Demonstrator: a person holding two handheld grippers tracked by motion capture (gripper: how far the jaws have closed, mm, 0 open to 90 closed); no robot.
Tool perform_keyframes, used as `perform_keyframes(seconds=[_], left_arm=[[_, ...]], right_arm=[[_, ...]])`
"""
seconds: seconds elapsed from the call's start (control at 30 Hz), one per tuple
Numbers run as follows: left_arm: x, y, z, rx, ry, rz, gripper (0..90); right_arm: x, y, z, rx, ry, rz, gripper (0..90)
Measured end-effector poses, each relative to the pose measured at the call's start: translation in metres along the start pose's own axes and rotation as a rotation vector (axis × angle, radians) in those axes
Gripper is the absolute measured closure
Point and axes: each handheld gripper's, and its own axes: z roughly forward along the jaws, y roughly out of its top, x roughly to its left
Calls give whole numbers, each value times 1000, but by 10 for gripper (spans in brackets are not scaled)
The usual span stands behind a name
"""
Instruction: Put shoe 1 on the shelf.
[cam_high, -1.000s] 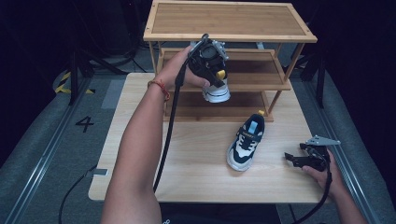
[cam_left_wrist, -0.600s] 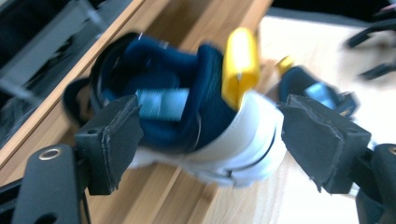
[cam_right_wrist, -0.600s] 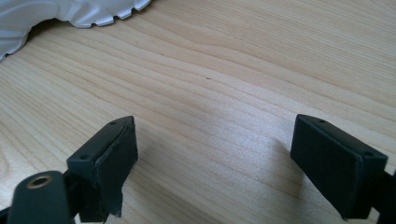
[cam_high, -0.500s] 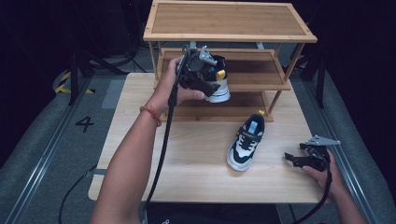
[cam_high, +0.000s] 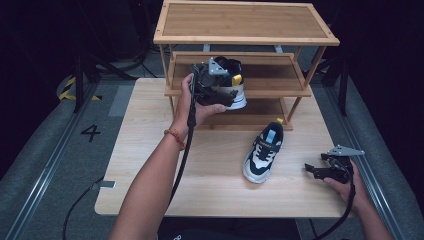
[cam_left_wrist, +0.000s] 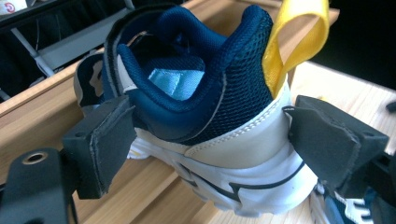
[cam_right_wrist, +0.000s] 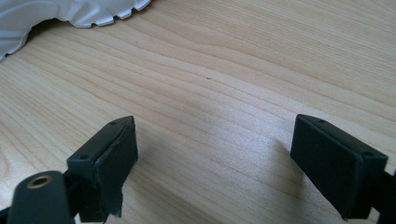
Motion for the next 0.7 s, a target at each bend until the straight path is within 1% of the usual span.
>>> perform_keyframes(seconds=[0.07, 0.13, 0.17, 0.2, 0.23, 0.27, 0.3, 0.37, 0.4, 0.43, 0.47, 0.5, 0.53, 0.57, 0.63, 0.7], left_arm=[[4, -1, 3, -4, -24, -19, 139], [8, -2, 4, -4, -62, -46, 142], [12, -1, 5, 2, -64, -45, 141], [14, 0, 4, 6, -44, -28, 144], [15, 1, 4, 13, -11, -18, 161], [15, 1, 4, 13, -11, -18, 165], [20, 5, 7, 30, 0, -4, 166], [21, 7, 9, 35, 3, -4, 169], [22, 10, 12, 45, 16, 29, 184], [22, 10, 12, 45, 16, 29, 196], [22, 12, 14, 49, 26, 39, 196], [23, 14, 16, 60, 29, 47, 248], [24, 15, 17, 70, 45, 64, 248], [26, 16, 19, 79, 64, 69, 250], [30, 17, 22, 82, 67, 51, 256], [35, 17, 24, 94, 86, 48, 257]], right_arm=[[0, 0, 0, 0, 1, 0, 151], [0, 0, 0, 0, 1, 0, 152], [0, 0, 0, 0, 1, 0, 152], [0, 0, 0, 0, 3, -2, 152], [0, 0, 0, 0, 3, -2, 152], [0, 0, 0, 0, 3, -2, 152], [0, 0, 0, -1, 5, -4, 152], [0, 0, 0, -1, 5, -4, 153], [0, 0, 0, -1, 5, -4, 152], [0, 0, 0, -1, 5, -4, 152], [0, 0, 0, -1, 5, -4, 152], [0, 0, 0, -1, 5, -4, 153], [0, 0, 0, -1, 5, -4, 153], [0, 0, 0, -1, 5, -4, 152], [0, 0, 0, -1, 5, -4, 153], [0, 0, 0, -1, 5, -4, 153]])
